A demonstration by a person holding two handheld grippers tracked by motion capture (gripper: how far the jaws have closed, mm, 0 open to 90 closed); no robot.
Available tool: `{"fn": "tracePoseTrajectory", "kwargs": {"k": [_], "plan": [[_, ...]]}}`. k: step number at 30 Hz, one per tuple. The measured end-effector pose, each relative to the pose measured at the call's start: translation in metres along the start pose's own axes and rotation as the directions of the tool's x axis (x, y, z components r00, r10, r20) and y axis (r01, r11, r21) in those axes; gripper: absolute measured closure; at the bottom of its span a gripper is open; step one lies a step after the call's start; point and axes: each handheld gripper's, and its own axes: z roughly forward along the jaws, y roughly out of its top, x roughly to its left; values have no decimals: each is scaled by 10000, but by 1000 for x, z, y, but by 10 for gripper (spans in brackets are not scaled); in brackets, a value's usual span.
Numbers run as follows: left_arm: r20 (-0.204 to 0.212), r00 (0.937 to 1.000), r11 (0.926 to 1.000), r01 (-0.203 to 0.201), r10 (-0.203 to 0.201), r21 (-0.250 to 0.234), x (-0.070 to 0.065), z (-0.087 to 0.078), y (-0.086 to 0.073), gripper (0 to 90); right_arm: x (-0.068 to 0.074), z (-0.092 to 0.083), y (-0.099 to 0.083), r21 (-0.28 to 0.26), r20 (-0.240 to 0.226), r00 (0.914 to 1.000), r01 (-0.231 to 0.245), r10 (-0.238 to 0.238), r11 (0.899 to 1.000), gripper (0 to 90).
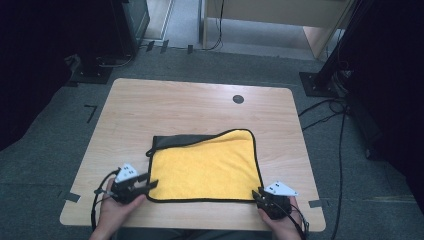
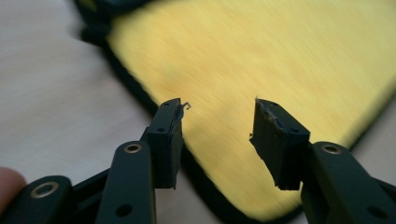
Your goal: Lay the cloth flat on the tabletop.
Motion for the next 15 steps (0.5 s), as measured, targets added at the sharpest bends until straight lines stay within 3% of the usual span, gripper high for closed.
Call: {"fn": "tracePoseTrajectory", "kwargs": {"k": [1,2,3,6,8,9,10,11,12,13,14,15], "plan": [[0,10000,10000,0,0,0,0,0,0,515,0,1,0,-38,-15,10000,65,-65,10000,682],[-508,9982,9994,320,-328,-162,9,8,9,510,0,1,1,-42,-4,10000,42,-42,10000,679],[-765,9967,9996,270,-275,-80,11,13,14,499,1,2,1,-47,11,10000,30,-30,10000,677],[-1201,9927,9985,100,-35,538,12,33,28,501,0,2,0,-105,-42,9999,93,-94,9999,672],[-1731,9848,9945,24,160,1052,11,46,37,593,0,2,0,-132,-60,9999,101,-102,9999,672],[-1731,9848,9945,24,160,1052,11,46,37,678,0,2,0,-126,-53,9999,103,-104,9999,671],[-1749,9844,9950,-13,189,1002,12,54,46,734,0,2,0,-132,-50,9999,107,-108,9999,672],[-1620,9866,9962,-28,169,872,14,57,53,781,0,2,-1,-154,-50,9999,115,-116,9998,672],[-1228,9924,9987,4,58,502,16,59,60,813,0,2,-1,-159,-73,9999,137,-138,9998,672],[-811,9965,9998,196,-188,89,21,62,69,824,0,2,-1,-168,-93,9999,122,-123,9998,672],[-591,9955,9970,734,-747,-230,29,67,77,827,-1,2,-1,-207,-112,9998,130,-133,9997,672],[-624,9890,9900,1306,-1339,-542,38,72,86,825,-1,2,0,-219,-127,9998,161,-164,9996,673]]}}
